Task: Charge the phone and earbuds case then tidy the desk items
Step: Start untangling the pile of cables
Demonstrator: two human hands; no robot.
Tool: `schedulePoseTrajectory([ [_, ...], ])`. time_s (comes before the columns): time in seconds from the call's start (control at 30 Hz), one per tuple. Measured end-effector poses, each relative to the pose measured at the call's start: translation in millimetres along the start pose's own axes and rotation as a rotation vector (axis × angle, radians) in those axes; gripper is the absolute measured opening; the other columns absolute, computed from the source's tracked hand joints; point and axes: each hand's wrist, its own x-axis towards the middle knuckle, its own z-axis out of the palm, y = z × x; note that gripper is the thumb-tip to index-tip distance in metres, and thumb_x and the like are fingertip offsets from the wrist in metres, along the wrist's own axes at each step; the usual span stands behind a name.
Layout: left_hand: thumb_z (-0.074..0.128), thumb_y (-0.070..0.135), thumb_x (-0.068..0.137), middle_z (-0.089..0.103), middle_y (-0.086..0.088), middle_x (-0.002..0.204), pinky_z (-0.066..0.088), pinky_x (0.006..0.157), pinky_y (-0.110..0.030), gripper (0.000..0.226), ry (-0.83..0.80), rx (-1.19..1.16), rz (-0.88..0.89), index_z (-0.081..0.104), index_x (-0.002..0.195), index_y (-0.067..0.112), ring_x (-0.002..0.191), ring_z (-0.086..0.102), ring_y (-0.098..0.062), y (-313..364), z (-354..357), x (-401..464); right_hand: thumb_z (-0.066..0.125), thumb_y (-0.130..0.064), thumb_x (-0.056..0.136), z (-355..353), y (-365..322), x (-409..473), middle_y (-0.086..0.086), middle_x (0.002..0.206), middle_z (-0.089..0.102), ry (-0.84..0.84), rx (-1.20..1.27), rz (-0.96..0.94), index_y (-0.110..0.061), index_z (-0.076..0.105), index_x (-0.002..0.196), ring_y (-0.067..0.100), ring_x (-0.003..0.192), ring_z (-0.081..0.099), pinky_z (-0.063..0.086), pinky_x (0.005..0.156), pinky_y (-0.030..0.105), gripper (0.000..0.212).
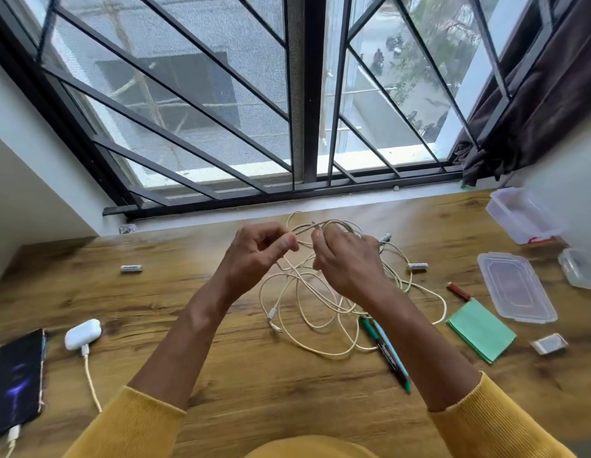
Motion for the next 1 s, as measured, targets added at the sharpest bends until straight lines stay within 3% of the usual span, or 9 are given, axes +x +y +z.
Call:
schedulePoseTrajectory([
  [0.17,0.053,0.018,0.106,0.053,-0.01,0.072,0.042,0.063,-0.027,0.028,-0.047,-0.215,-0.026,0.078,0.107,0.004,0.067,0.046,-0.02,4,4,-6,0.031,-0.038,0.107,-6,-3,-1,-0.003,0.097,0.068,0.038,0.177,-0.015,-0.019,0.059,0.1,0.021,0.093,0.06,0.038,0.102,0.05,0.034],
  [0.27,0.052,0.014,0.106,0.065,-0.001,0.074,0.048,0.065,-0.028,0.03,-0.077,-0.28,-0.038,0.075,0.109,-0.004,0.066,0.055,-0.02,8,8,-7,0.039,-0.038,0.1,-12,-6,-3,-0.007,0.096,0.061,-0.004,0.365,-0.033,-0.024,0.055,0.098,0.015,0.094,0.055,0.037,0.106,0.053,0.022],
  [0.33,0.049,0.016,0.107,0.071,-0.003,0.08,0.054,0.071,-0.031,0.033,-0.109,-0.316,-0.054,0.073,0.102,-0.007,0.069,0.062,-0.024,9,10,-9,0.042,-0.04,0.096,-19,-9,-5,0.003,0.107,0.06,-0.06,0.591,-0.078,-0.032,0.054,0.094,0.018,0.105,0.057,0.039,0.108,0.057,0.015],
  [0.47,0.048,0.023,0.109,0.069,-0.022,0.088,0.055,0.081,-0.033,0.035,-0.186,-0.307,-0.095,0.071,0.097,-0.002,0.084,0.067,-0.028,-1,21,-15,0.044,-0.038,0.095,-31,-15,-4,0.022,0.125,0.063,-0.048,0.999,-0.173,-0.026,0.063,0.1,0.025,0.121,0.06,0.04,0.103,0.036,0.023],
  [0.57,0.052,0.035,0.106,0.067,-0.023,0.093,0.054,0.087,-0.032,0.041,-0.206,-0.266,-0.127,0.071,0.1,-0.001,0.089,0.065,-0.022,-13,26,-17,0.034,-0.029,0.107,-39,-16,0,0.014,0.11,0.073,-0.103,1.174,-0.23,-0.007,0.064,0.104,0.026,0.113,0.067,0.046,0.099,0.03,0.037],
  [0.67,0.05,0.029,0.106,0.065,-0.005,0.09,0.052,0.089,-0.028,0.037,-0.171,-0.251,-0.144,0.067,0.1,-0.004,0.09,0.063,-0.016,-17,24,-18,0.03,-0.025,0.109,-49,-16,2,0.016,0.093,0.067,-0.219,1.366,-0.279,-0.011,0.054,0.097,0.032,0.099,0.063,0.05,0.097,0.037,0.03],
  [0.73,0.051,0.026,0.105,0.063,-0.004,0.09,0.049,0.089,-0.031,0.035,-0.126,-0.261,-0.131,0.065,0.097,-0.005,0.089,0.059,-0.018,-17,20,-16,0.028,-0.025,0.109,-51,-15,3,0.015,0.082,0.064,-0.261,1.37,-0.31,-0.013,0.049,0.095,0.032,0.087,0.059,0.043,0.097,0.054,0.028],
  [0.9,0.056,0.017,0.101,0.064,-0.007,0.086,0.048,0.08,-0.024,0.019,-0.008,-0.356,-0.071,0.064,0.095,0.001,0.085,0.056,-0.02,-6,9,-11,0.034,-0.022,0.103,-52,-8,1,0.013,0.058,0.053,-0.304,1.185,-0.328,-0.009,0.047,0.086,0.027,0.059,0.054,0.049,0.074,0.044,0.025],
  [1.0,0.059,0.013,0.095,0.061,-0.009,0.082,0.042,0.075,-0.026,0.011,0.0,-0.392,-0.032,0.066,0.093,0.005,0.082,0.047,-0.025,2,4,-6,0.034,-0.021,0.104,-52,-4,-2,0.012,0.053,0.048,-0.435,1.137,-0.376,-0.008,0.048,0.083,0.032,0.055,0.049,0.049,0.07,0.042,0.029],
])
